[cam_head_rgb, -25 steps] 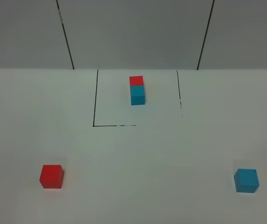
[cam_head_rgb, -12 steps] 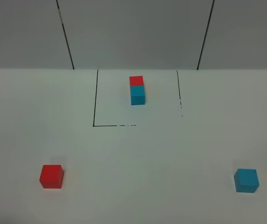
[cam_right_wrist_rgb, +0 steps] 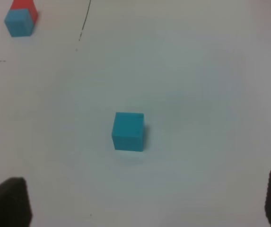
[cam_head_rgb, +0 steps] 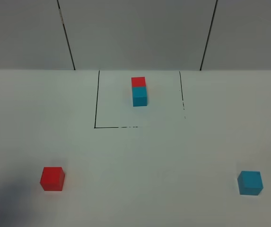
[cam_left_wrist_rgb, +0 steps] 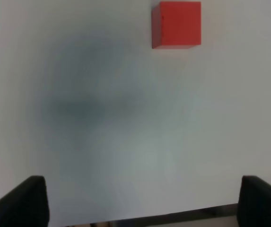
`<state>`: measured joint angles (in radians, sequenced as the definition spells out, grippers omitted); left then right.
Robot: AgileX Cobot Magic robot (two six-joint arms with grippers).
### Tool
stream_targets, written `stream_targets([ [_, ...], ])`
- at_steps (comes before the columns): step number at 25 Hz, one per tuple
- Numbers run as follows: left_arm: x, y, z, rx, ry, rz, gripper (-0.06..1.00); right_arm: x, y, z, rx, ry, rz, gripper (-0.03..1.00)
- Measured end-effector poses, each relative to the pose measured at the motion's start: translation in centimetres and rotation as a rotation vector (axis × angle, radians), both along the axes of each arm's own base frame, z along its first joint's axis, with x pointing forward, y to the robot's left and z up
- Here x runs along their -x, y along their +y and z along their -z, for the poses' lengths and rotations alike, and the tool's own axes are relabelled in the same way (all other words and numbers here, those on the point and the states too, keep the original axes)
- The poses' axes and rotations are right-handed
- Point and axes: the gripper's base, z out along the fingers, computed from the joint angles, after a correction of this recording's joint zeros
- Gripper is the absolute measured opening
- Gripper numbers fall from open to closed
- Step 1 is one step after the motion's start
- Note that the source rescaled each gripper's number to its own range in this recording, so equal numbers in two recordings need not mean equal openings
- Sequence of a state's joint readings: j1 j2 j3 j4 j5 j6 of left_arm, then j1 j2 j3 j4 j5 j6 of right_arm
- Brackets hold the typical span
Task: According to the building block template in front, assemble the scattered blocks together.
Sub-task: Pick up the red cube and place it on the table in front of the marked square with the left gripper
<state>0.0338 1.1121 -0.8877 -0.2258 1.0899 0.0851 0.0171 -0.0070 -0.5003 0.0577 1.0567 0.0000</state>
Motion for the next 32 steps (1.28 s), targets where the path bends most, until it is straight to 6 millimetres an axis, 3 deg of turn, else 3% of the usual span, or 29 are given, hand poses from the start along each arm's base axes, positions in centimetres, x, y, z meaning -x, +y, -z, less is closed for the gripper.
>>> stream_targets([
  [9, -5.6, -1.1, 4.8, -0.062, 0.171, 0.016, 0.78, 0.0, 0.0, 0.0, 0.0, 0.0, 0.0, 1.0],
  [17, -9.6, -5.6, 6.9, -0.155, 0.197, 0.084, 0.78, 0.0, 0.0, 0.0, 0.0, 0.0, 0.0, 1.0],
  [21, -10.4, -7.5, 8.1, -0.158, 0.213, 0.106, 0.78, 0.0, 0.0, 0.0, 0.0, 0.0, 0.0, 1.0],
  [32, -11.8, -8.1, 11.8, -0.156, 0.276, 0.05, 0.78, 0.0, 0.0, 0.0, 0.0, 0.0, 0.0, 1.0],
])
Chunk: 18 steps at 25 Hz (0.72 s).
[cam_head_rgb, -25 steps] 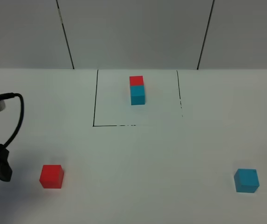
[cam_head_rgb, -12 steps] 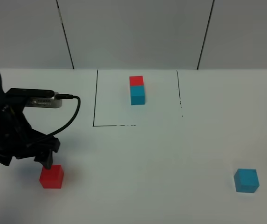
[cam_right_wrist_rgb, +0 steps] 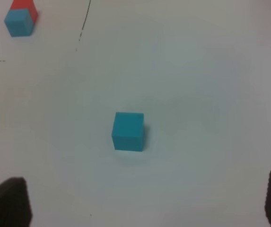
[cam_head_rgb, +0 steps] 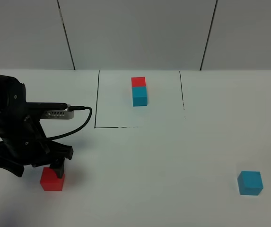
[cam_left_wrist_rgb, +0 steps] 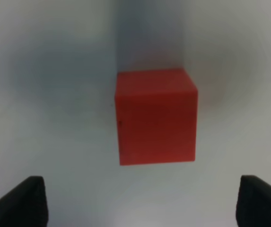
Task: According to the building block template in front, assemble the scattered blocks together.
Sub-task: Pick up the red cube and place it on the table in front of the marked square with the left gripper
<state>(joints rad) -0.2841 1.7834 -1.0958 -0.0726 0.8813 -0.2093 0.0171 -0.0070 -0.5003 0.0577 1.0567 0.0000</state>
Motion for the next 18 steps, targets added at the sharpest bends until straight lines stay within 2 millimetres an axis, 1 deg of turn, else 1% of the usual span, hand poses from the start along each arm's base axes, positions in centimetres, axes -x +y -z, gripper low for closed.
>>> stream_targets([
  [12, -1.1, -0.5, 2.6, 0.018, -0.013, -0.02, 0.78, 0.0, 0.0, 0.0, 0.0, 0.0, 0.0, 1.0],
  [18, -1.5, -0.6, 4.6, 0.009, 0.015, -0.023, 0.78, 0.0, 0.0, 0.0, 0.0, 0.0, 0.0, 1.0],
])
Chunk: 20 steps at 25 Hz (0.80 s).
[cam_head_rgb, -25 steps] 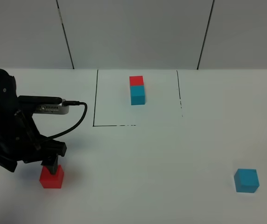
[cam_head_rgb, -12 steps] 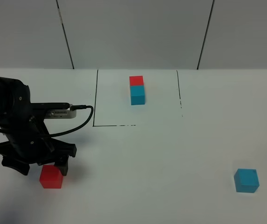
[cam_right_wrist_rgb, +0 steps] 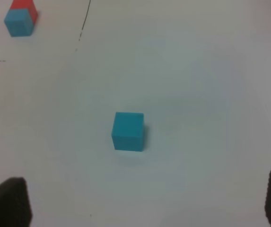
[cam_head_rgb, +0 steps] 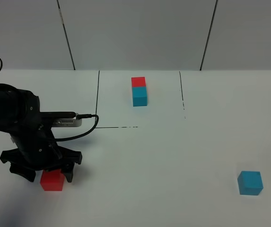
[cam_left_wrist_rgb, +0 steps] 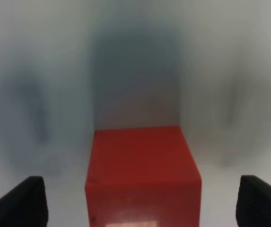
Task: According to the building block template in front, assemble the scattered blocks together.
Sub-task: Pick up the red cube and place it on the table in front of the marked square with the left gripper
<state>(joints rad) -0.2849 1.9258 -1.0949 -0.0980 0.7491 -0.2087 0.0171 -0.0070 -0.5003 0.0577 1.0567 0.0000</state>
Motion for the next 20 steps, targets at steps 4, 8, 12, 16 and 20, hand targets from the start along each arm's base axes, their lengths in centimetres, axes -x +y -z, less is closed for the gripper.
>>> stream_targets([
  [4, -0.1, 0.0, 0.8, -0.003, 0.011, -0.001, 0.78, 0.0, 0.0, 0.0, 0.0, 0.0, 0.0, 1.0],
  [8, -0.1, 0.0, 1.3, -0.006, 0.021, -0.002, 0.71, 0.0, 0.0, 0.0, 0.0, 0.0, 0.0, 1.0],
  [12, 0.0, -0.2, 1.7, 0.001, 0.046, -0.016, 0.5, 0.0, 0.0, 0.0, 0.0, 0.0, 0.0, 1.0],
  [16, 0.0, -0.2, 1.9, 0.002, 0.053, -0.019, 0.17, 0.0, 0.0, 0.0, 0.0, 0.0, 0.0, 1.0],
  [20, 0.0, -0.2, 1.7, 0.004, 0.048, -0.018, 0.0, 0.0, 0.0, 0.0, 0.0, 0.0, 0.0, 1.0],
])
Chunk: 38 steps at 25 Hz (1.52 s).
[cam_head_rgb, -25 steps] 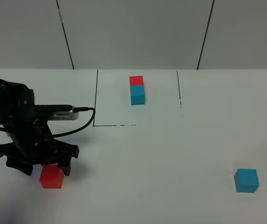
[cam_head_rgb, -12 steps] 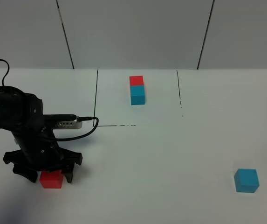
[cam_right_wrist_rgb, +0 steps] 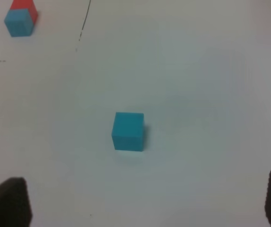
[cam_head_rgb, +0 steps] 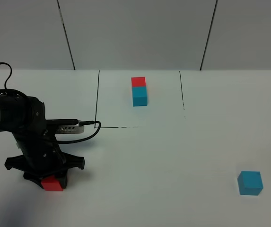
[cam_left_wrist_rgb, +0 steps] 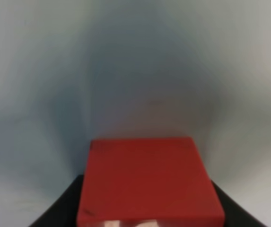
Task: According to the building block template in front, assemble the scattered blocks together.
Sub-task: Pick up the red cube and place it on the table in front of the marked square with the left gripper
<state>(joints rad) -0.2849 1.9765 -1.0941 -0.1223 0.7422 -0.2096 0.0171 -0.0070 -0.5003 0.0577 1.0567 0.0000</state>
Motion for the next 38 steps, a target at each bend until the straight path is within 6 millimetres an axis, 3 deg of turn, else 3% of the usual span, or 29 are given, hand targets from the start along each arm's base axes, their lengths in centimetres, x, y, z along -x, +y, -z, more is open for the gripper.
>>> stream_targets([
  [4, 0.1, 0.0, -2.0, 0.013, -0.011, 0.065, 0.0, 0.0, 0.0, 0.0, 0.0, 0.0, 0.0, 1.0],
  [8, 0.1, -0.1, -5.6, 0.039, -0.062, 0.193, 0.0, 0.0, 0.0, 0.0, 0.0, 0.0, 0.0, 1.0],
  [14, -0.1, -0.7, -9.3, 0.084, -0.128, 0.508, 0.0, 0.0, 0.0, 0.0, 0.0, 0.0, 0.0, 1.0],
  [20, -0.7, -3.5, -11.7, 0.06, -0.177, 0.887, 0.0, 0.0, 0.0, 0.0, 0.0, 0.0, 0.0, 1.0],
  [23, -0.9, -5.3, -11.8, 0.052, -0.17, 1.052, 0.0, 0.0, 0.0, 0.0, 0.0, 0.0, 0.0, 1.0],
  [28, -1.1, -8.1, -9.7, 0.005, -0.12, 1.307, 0.0, 0.0, 0.0, 0.0, 0.0, 0.0, 0.0, 1.0],
  [32, -1.8, -10.2, -7.9, -0.046, -0.111, 1.418, 0.0, 0.0, 0.0, 0.0, 0.0, 0.0, 0.0, 1.0],
  [38, -2.3, -13.2, -6.9, -0.061, -0.138, 1.554, 0.0, 0.0, 0.0, 0.0, 0.0, 0.0, 0.0, 1.0],
])
